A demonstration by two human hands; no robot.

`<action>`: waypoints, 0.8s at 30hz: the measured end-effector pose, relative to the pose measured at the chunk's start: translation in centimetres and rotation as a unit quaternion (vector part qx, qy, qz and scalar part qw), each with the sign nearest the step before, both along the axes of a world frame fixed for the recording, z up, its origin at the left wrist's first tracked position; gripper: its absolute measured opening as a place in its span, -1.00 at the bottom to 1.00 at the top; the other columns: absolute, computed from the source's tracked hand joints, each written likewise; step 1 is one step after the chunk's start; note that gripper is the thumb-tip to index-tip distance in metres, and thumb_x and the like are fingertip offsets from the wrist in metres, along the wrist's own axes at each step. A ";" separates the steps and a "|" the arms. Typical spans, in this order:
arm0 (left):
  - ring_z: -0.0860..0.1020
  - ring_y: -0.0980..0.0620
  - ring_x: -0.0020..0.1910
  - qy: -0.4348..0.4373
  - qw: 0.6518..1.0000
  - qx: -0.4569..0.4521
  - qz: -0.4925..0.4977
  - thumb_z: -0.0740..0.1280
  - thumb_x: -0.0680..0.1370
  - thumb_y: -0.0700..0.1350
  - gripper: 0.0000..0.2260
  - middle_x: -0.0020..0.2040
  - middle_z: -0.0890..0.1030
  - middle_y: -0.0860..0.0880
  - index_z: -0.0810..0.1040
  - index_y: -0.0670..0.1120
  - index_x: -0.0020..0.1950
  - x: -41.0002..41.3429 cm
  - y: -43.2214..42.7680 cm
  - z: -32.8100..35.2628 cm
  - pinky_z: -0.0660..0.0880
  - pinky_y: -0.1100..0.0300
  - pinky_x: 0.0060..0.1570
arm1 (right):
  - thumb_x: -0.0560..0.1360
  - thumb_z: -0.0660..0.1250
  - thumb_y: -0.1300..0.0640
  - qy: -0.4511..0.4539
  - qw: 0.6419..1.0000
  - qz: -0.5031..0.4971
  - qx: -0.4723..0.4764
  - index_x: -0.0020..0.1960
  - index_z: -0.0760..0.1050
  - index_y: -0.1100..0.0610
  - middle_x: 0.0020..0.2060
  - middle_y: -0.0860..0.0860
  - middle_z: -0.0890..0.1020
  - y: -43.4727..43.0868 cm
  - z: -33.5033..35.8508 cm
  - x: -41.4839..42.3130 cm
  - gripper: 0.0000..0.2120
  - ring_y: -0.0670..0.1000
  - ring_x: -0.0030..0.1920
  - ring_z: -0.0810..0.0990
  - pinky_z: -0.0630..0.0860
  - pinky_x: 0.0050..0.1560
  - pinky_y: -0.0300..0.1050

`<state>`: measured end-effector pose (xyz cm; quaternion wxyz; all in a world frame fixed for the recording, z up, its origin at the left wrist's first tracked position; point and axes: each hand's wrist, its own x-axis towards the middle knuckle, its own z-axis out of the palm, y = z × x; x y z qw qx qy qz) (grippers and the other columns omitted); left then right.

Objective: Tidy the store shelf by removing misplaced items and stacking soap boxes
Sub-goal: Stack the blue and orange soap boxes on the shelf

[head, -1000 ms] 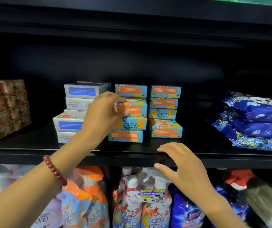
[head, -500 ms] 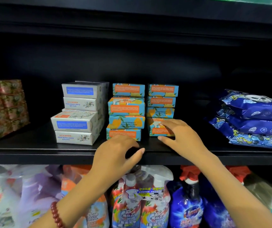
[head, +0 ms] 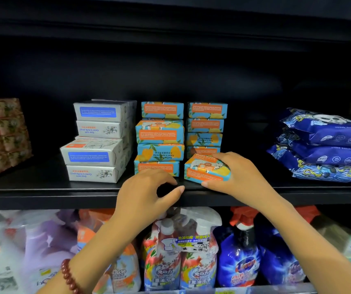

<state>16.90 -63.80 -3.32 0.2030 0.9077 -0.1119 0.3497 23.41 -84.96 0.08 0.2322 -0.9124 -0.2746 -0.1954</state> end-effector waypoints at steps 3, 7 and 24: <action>0.58 0.28 -0.09 0.026 0.992 -0.116 -0.039 0.25 0.37 0.35 -0.63 -0.16 0.65 0.25 0.64 0.11 -0.13 -0.1 0.3 0.7 0.51 0.25 -0.09 | 0.31 0.50 -0.12 -0.120 0.992 0.021 0.031 0.32 0.38 0.06 0.16 -0.05 0.46 -0.5 -0.5 -1.0 -0.34 -0.07 0.19 0.37 0.41 0.08 -0.17; 0.60 0.31 -0.12 0.060 0.943 -0.307 -0.114 0.42 0.32 0.33 -0.59 -0.17 0.68 0.17 0.66 0.03 -0.07 -0.9 -0.5 2.6 0.47 0.45 -0.16 | 0.33 0.40 -0.19 -0.216 0.968 0.103 0.080 0.31 0.36 0.08 0.19 -0.07 0.43 -0.7 0.0 -3.1 -0.35 -0.11 0.22 0.38 0.35 0.14 -0.33; 0.64 0.09 0.03 0.061 0.879 -0.368 -0.297 0.50 0.33 -0.15 -0.67 0.01 0.69 0.03 0.59 -0.09 0.08 -2.4 -0.3 4.0 0.52 0.31 -0.04 | 0.34 0.48 -0.11 0.014 0.938 0.178 0.298 0.36 0.24 -0.18 0.18 -0.32 0.49 1.3 0.1 -5.8 -0.32 -0.27 0.19 0.49 0.42 0.13 -0.41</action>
